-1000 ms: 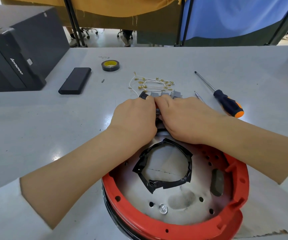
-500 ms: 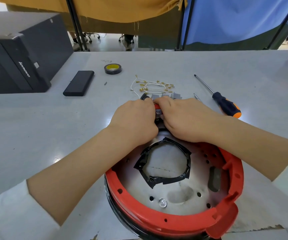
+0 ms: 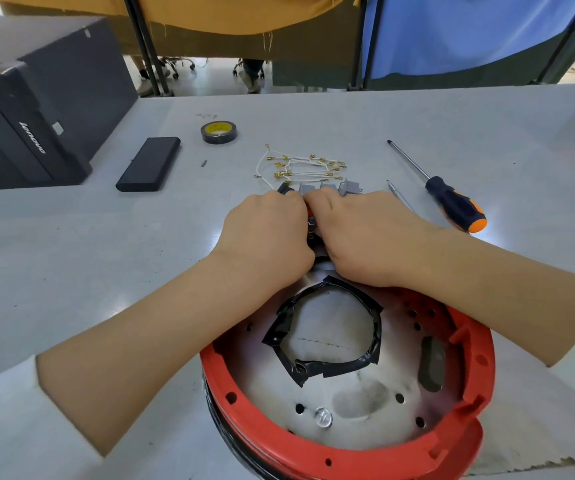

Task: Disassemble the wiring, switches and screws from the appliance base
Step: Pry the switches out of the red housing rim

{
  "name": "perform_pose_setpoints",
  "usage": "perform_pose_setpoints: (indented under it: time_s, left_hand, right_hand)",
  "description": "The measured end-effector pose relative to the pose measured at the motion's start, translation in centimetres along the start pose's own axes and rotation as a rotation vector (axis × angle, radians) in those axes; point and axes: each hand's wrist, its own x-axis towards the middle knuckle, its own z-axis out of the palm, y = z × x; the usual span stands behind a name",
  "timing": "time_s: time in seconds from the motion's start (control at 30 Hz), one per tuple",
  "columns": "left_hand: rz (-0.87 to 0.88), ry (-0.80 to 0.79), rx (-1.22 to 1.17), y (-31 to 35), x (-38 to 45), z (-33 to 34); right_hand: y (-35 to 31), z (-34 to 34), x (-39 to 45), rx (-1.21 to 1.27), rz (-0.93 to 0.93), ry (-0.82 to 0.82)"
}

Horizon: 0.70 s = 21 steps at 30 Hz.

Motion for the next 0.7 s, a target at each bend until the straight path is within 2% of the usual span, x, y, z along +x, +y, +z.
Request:
perform_pose_setpoints:
  time_s: [0.17,0.37,0.7]
  left_hand:
    - [0.019,-0.013,-0.012,-0.5,0.0,0.1]
    - [0.09,-0.133,-0.135,-1.8,0.5,-0.1]
    - [0.113,-0.048,-0.081,-1.8,1.2,0.2]
  right_hand:
    - [0.1,-0.2,0.1,0.02,-0.01,-0.024]
    - [0.7,0.1,0.0,0.17,-0.027,-0.027]
    - [0.4,0.5,0.0,0.094,-0.02,0.008]
